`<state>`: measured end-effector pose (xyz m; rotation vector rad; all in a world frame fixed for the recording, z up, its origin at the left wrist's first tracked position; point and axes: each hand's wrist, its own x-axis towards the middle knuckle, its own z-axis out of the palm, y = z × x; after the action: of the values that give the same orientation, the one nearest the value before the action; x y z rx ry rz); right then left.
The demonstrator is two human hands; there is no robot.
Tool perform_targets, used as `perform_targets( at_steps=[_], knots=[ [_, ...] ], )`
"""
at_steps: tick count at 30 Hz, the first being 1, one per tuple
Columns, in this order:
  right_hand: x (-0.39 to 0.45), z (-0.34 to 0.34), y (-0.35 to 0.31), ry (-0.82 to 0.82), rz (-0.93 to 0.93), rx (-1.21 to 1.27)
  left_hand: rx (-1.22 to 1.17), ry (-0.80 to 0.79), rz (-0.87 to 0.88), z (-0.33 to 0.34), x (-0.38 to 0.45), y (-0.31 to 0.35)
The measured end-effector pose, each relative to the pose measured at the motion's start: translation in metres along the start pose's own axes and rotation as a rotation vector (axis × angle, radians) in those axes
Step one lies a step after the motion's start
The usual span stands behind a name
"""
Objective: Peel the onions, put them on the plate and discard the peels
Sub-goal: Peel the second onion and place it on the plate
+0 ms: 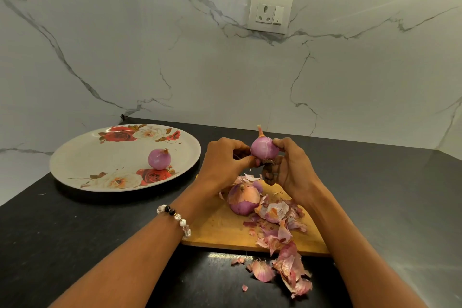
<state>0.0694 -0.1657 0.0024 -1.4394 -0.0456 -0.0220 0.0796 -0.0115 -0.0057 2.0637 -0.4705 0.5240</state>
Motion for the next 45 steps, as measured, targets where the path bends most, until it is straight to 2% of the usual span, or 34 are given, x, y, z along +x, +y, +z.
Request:
perform_targets(
  at_steps=[8,12,17,20,23,25,33,37,45],
  knots=[
    [-0.003,-0.002,-0.004,-0.002,0.002,0.021,0.031,0.052,0.006,-0.002,0.0,0.001],
    [-0.001,-0.005,-0.003,0.053,0.04,0.043,0.053,0.086,0.003,-0.002,0.001,0.0],
    [0.002,-0.016,-0.008,0.089,0.054,0.14,0.012,0.205,-0.113,-0.009,0.006,-0.002],
    [0.001,-0.016,-0.009,0.074,0.049,0.141,0.034,0.156,-0.161,-0.008,0.006,-0.002],
    [0.001,-0.014,-0.007,0.068,0.082,0.121,0.055,0.055,-0.132,-0.001,0.002,0.0],
    [0.001,-0.012,-0.005,0.053,0.082,0.082,0.059,0.041,-0.109,0.0,0.001,0.001],
    [0.0,-0.007,-0.002,-0.015,-0.011,0.004,0.031,0.213,0.027,-0.009,0.004,0.001],
    [0.002,-0.007,-0.001,-0.038,-0.072,0.015,-0.063,0.178,0.124,-0.007,0.002,0.006],
    [0.003,-0.004,0.0,-0.065,-0.097,0.099,0.036,0.204,0.262,-0.002,0.004,0.0]
  ],
)
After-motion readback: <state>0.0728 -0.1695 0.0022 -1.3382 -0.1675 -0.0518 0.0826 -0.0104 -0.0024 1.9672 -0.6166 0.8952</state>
